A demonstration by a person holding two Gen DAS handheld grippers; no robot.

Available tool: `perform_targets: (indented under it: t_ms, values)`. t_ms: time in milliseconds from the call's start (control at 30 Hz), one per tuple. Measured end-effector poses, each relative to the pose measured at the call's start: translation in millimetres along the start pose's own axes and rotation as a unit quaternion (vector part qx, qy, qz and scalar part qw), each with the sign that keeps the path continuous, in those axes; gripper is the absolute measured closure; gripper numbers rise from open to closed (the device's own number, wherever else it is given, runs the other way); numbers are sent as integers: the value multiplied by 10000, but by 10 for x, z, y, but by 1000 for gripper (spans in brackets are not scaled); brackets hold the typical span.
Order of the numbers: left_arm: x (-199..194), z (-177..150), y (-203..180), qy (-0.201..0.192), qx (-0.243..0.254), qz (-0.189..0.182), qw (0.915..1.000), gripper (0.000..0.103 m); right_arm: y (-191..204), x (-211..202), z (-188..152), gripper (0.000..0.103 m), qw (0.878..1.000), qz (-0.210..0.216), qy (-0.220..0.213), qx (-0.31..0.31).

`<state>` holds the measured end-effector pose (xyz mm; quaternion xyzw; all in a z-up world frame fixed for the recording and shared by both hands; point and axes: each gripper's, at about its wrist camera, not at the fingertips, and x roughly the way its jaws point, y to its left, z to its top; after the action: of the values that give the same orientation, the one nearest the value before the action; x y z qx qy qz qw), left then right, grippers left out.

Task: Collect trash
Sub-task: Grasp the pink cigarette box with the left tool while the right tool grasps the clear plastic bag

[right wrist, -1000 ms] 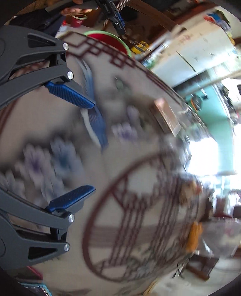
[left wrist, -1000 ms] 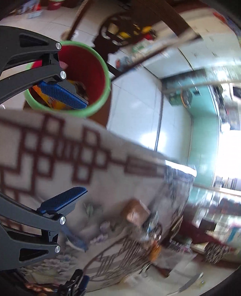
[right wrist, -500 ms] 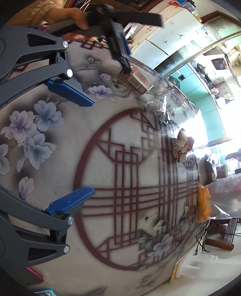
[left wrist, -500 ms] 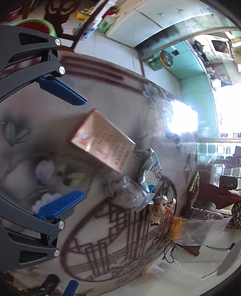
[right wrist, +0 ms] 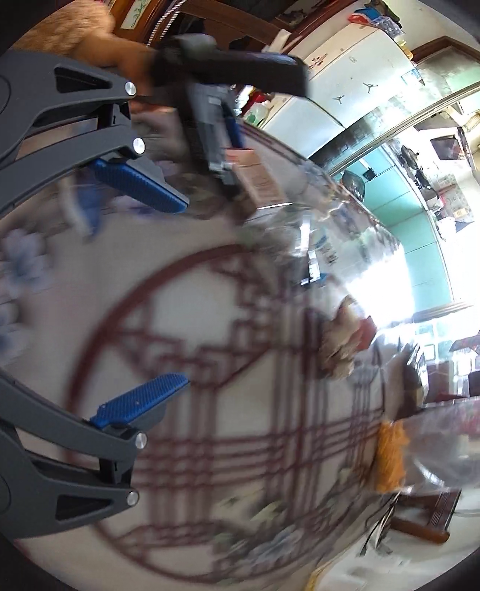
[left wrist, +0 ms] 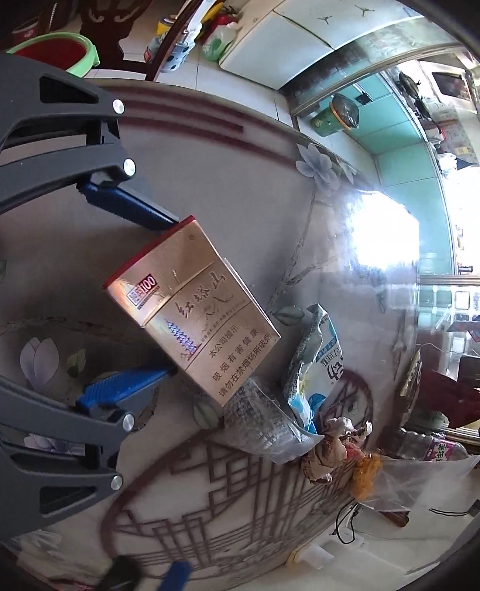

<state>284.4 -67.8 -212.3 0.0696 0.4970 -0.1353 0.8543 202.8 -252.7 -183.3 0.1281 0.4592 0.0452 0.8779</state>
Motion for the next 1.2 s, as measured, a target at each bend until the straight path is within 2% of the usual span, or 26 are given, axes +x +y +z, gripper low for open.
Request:
perform_targets:
  t_ms: [33, 100, 133, 167, 267, 333, 367, 400, 433, 500, 567, 667, 733, 800, 867, 967, 1100, 1133, 1167, 1200]
  values:
    - [-6, 9, 9, -12, -10, -23, 10000, 43, 14, 101, 111, 16, 10000, 69, -20, 35]
    - [-31, 22, 39, -11, -54, -55, 10000, 62, 52, 309, 328, 16, 9997, 203, -22, 112]
    - [-30, 51, 53, 1, -95, -76, 9999, 66, 77, 390, 406, 16, 9996, 250, -3, 130]
    - [-29, 73, 61, 13, -139, -94, 9999, 78, 109, 482, 481, 16, 9995, 291, 45, 140]
    - [-27, 108, 91, 43, -236, -120, 9996, 78, 180, 768, 631, 16, 9986, 382, 300, 211]
    - [-51, 120, 94, -21, -184, -35, 9998, 73, 182, 894, 681, 18, 9977, 494, 316, 340]
    - [-71, 126, 91, -82, -133, 61, 9999, 57, 181, 925, 694, 23, 9974, 510, 330, 384]
    - [-99, 129, 94, -162, -94, 120, 9998, 40, 172, 979, 712, 40, 9970, 521, 376, 421]
    - [-132, 138, 97, -263, -70, 179, 9995, 36, 184, 973, 725, 56, 9980, 419, 317, 345]
    - [-169, 154, 120, -347, -66, 225, 9991, 31, 188, 970, 720, 57, 9977, 494, 366, 290]
    - [-180, 169, 139, -403, -95, 227, 9989, 27, 174, 875, 683, 57, 9986, 429, 227, 208]
    - [-178, 170, 142, -430, -39, 261, 9987, 25, 135, 563, 493, 58, 9988, 466, 94, 142]
    - [-176, 165, 115, -479, 63, 231, 9986, 16, 104, 305, 283, 58, 9996, 209, 184, 61]
    - [-159, 160, 49, -511, 306, 189, 9980, 12, 4, 36, 9, 57, 9992, 124, 345, 171]
    - [-113, 202, -52, -478, 699, 250, 9961, 11, -182, -258, -319, 57, 9969, 361, 315, 630]
    - [-22, 345, -200, -601, 1206, 471, 9898, 8, -376, -396, -622, 57, 9934, 394, 242, 1047]
    - [277, 559, -345, -29, 1822, 586, 9815, 7, -364, -337, -649, 57, 9899, 699, 204, 1214]
    - [297, 591, -365, 0, 1949, 592, 9790, 7, -337, -348, -637, 57, 9904, 723, 157, 1170]
    - [298, 643, -380, 56, 2038, 517, 9776, 10, -304, -358, -613, 57, 9916, 704, 94, 1077]
    - [307, 686, -391, 154, 2073, 465, 9771, 17, -280, -365, -589, 57, 9928, 658, 42, 1004]
